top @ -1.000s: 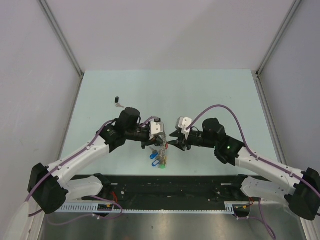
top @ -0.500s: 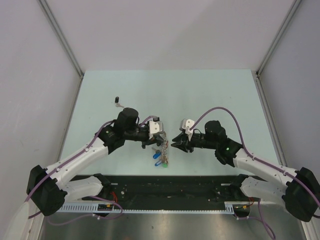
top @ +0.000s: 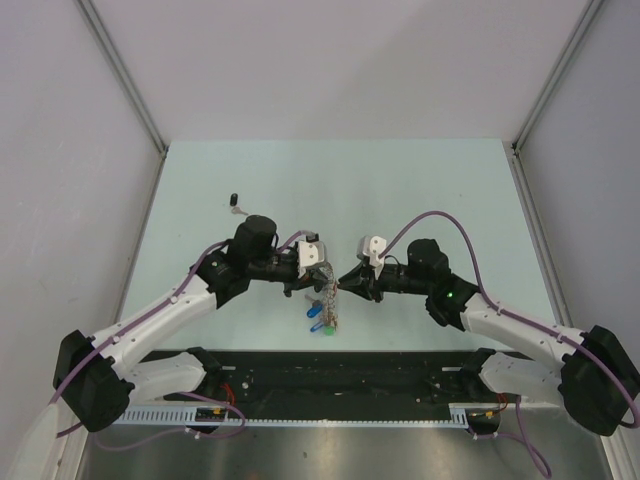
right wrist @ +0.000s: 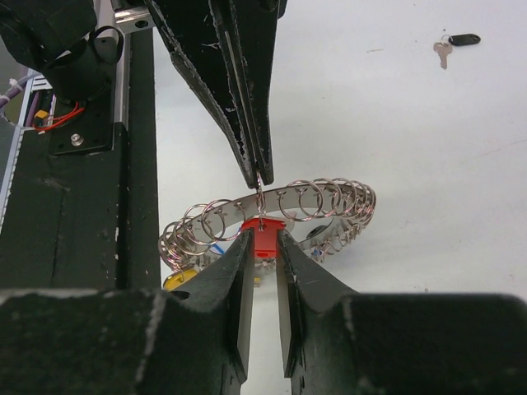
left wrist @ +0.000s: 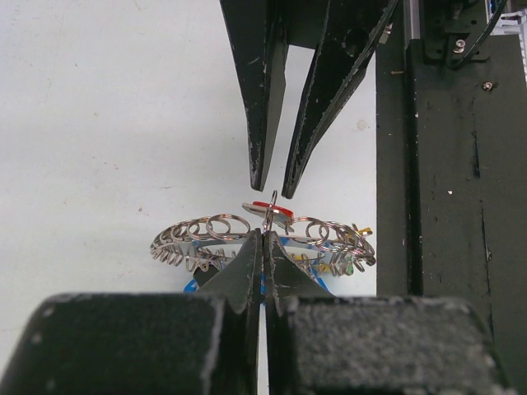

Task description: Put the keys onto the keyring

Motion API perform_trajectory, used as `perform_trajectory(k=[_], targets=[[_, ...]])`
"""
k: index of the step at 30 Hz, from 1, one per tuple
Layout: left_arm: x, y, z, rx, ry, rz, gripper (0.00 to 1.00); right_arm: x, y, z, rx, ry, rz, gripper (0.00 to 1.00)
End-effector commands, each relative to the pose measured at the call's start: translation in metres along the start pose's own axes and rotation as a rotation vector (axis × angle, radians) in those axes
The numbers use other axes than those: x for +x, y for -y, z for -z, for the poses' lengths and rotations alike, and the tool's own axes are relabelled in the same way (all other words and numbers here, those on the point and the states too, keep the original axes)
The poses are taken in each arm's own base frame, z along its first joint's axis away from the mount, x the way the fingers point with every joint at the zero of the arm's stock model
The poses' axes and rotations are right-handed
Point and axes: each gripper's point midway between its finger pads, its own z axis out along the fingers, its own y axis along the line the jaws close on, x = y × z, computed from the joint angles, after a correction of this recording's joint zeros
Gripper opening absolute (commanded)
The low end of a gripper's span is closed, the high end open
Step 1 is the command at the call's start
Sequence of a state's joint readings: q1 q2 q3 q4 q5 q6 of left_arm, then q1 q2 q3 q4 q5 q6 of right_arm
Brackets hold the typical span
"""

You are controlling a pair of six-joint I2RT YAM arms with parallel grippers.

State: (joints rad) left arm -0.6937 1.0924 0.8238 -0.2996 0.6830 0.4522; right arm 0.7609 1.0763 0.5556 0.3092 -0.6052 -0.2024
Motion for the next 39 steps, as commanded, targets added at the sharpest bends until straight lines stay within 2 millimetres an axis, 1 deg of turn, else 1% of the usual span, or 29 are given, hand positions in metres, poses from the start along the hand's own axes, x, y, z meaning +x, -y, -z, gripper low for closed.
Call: perform_trajectory(k=[1, 9, 13, 18, 20, 23, 34, 39], targets=[[-0.024, -0.001, 0.002, 0.004, 0.082, -0.052, 0.0, -0.017, 0.001, -0.003, -0.017, 0.054, 0.027, 0.2], [-0.025, 0.0, 0.002, 0.008, 0.083, -0.049, 0.0, -0.02, 0.003, -0.004, -0.015, 0.06, 0.032, 0.15], [-0.024, 0.0, 0.002, 0.008, 0.082, -0.047, 0.0, -0.023, 0.003, -0.004, -0.016, 0.066, 0.036, 0.14], [-0.025, 0.0, 0.002, 0.009, 0.085, -0.049, 0.0, -0.024, 0.002, -0.005, -0.02, 0.068, 0.037, 0.08], [-0.025, 0.0, 0.002, 0.008, 0.084, -0.047, 0.0, -0.025, 0.002, -0.005, -0.023, 0.07, 0.039, 0.04], [-0.025, 0.0, 0.002, 0.009, 0.083, -0.045, 0.0, -0.027, 0.0, -0.005, -0.03, 0.074, 0.043, 0.0], [-0.019, -0.003, 0.0, 0.003, 0.048, -0.028, 0.0, -0.037, -0.001, -0.007, -0.022, 0.072, 0.077, 0.0], [-0.018, -0.002, -0.001, 0.01, 0.045, -0.022, 0.0, -0.037, -0.001, -0.009, -0.012, 0.065, 0.086, 0.0]])
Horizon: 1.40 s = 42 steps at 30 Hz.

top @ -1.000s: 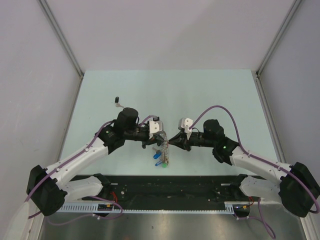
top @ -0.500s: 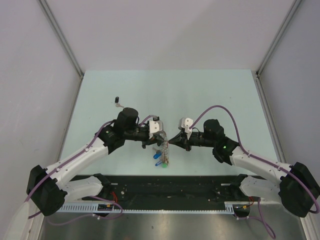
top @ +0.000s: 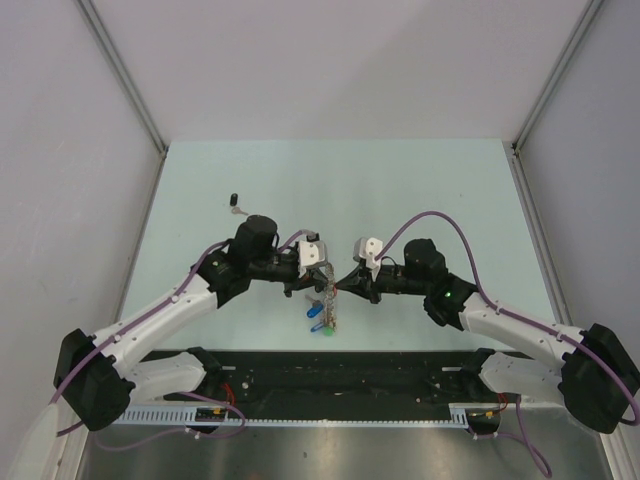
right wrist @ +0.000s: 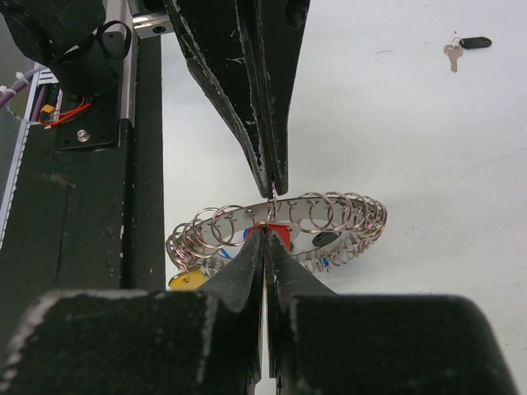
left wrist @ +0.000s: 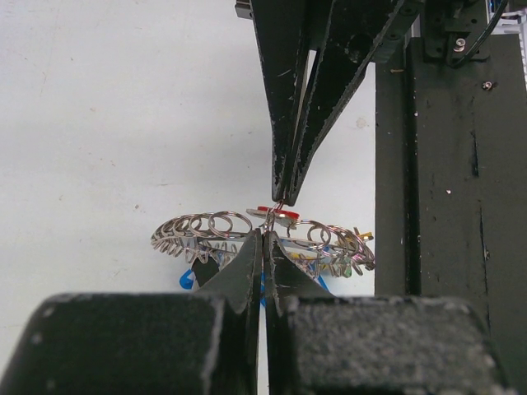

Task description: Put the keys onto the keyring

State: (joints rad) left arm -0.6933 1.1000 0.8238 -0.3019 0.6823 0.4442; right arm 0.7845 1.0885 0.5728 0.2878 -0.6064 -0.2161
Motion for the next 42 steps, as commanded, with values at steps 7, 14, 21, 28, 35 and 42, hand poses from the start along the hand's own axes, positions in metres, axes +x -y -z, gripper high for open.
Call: perform_trajectory(k=[7, 14, 21, 28, 35, 42], targets=[[-0.02, -0.003, 0.001, 0.006, 0.044, -0.029, 0.0, -0.039, 0.009, -0.004, 0.033, 0.069, 0.092, 0.0], [-0.029, -0.008, 0.004, -0.04, 0.08, -0.012, 0.0, -0.023, 0.007, -0.005, 0.036, 0.004, 0.085, 0.0], [-0.037, -0.018, 0.012, -0.106, 0.121, -0.01, 0.0, -0.005, 0.006, 0.001, 0.067, -0.075, 0.056, 0.04], [-0.04, -0.019, 0.014, -0.117, 0.136, -0.024, 0.0, -0.025, 0.011, 0.005, 0.114, -0.002, 0.058, 0.43], [-0.043, -0.021, 0.017, -0.138, 0.15, -0.025, 0.0, -0.043, 0.026, 0.009, 0.208, 0.084, 0.063, 0.55], [-0.044, -0.021, 0.017, -0.142, 0.154, -0.024, 0.0, -0.044, 0.029, 0.004, 0.194, 0.101, 0.058, 0.53]])
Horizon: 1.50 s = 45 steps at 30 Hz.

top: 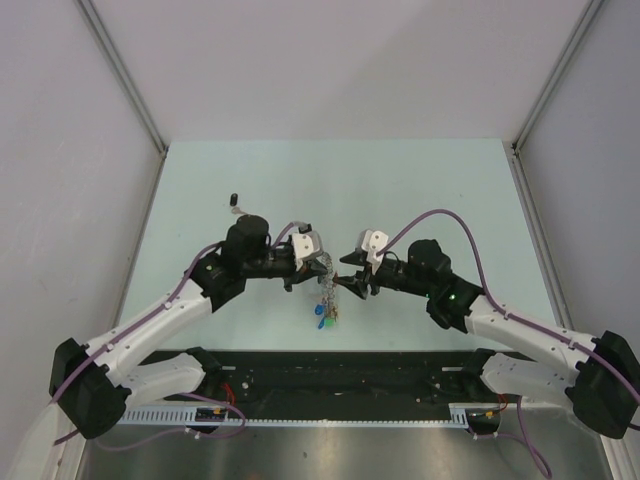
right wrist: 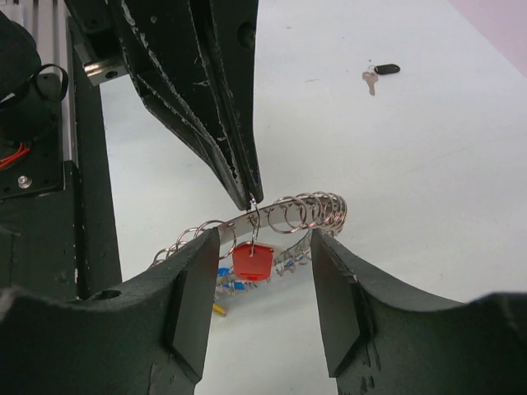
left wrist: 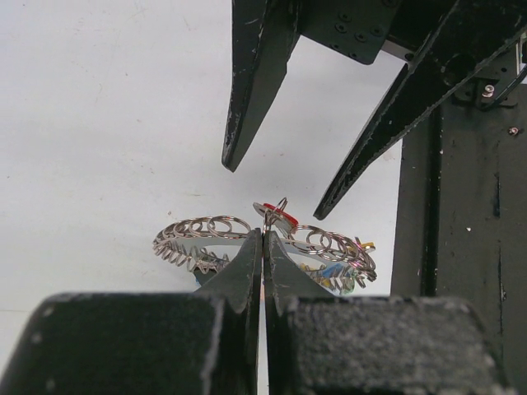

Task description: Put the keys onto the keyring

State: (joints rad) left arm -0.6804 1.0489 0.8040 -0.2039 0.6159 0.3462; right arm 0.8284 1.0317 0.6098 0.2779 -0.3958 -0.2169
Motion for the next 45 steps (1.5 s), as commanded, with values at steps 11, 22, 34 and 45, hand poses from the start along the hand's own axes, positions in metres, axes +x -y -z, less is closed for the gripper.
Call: perform_trajectory(k=[11, 22, 34, 45], targets=[[-0.029, -0.005, 0.006, -0.031, 0.1, -0.04, 0.0, -0.005, 0.007, -0.008, -0.016, 0.047, -0.001, 0.41], [-0.032, -0.008, 0.007, -0.056, 0.117, -0.027, 0.0, -0.001, 0.002, -0.011, -0.05, 0.041, -0.01, 0.29], [-0.035, -0.023, 0.009, -0.156, 0.15, 0.045, 0.0, 0.0, 0.002, -0.012, -0.034, 0.033, -0.002, 0.0], [-0.042, -0.028, 0.01, -0.195, 0.202, 0.065, 0.0, -0.003, 0.001, -0.012, -0.013, 0.036, 0.006, 0.0]])
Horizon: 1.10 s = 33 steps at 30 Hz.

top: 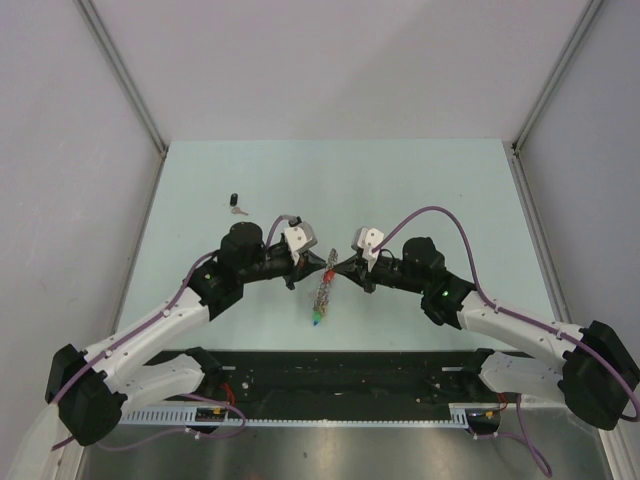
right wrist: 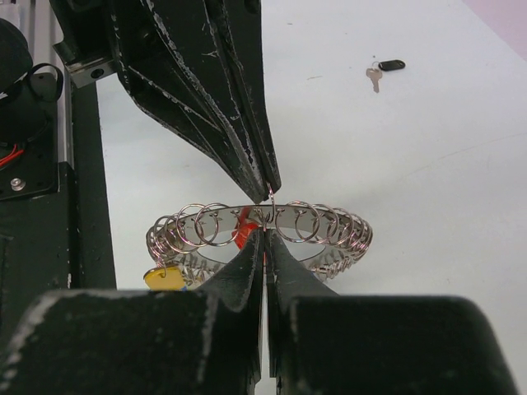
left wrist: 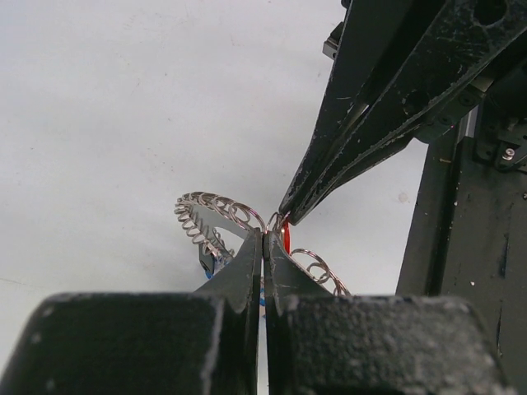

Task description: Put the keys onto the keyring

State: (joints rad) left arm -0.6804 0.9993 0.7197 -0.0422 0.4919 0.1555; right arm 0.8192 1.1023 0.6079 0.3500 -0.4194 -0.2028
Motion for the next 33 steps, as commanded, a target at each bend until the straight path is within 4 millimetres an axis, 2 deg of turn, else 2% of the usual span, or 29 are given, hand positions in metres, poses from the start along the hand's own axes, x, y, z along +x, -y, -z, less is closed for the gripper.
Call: perform_trajectory(k=[1, 7, 11, 28, 33], targets=[[-0.039, -0.007, 0.003, -0.032, 0.131, -0.048, 0.0, -0.011, -0.001, 0.0, 0.003, 0.036, 0.023, 0.0], [-0.028, 0.0, -0.004, 0.036, 0.054, -0.051, 0.0, -0.019, 0.002, 0.003, 0.022, 0.056, 0.031, 0.0], [-0.02, -0.003, -0.005, 0.033, 0.008, -0.056, 0.0, -0.023, 0.003, 0.005, 0.025, 0.054, 0.044, 0.0], [-0.01, 0.004, -0.007, 0.089, -0.046, -0.072, 0.0, -0.029, 0.008, 0.003, 0.034, 0.056, 0.06, 0.0], [-0.012, 0.006, -0.007, 0.095, -0.037, -0.072, 0.0, -0.027, 0.007, 0.0, 0.024, 0.044, 0.056, 0.0]])
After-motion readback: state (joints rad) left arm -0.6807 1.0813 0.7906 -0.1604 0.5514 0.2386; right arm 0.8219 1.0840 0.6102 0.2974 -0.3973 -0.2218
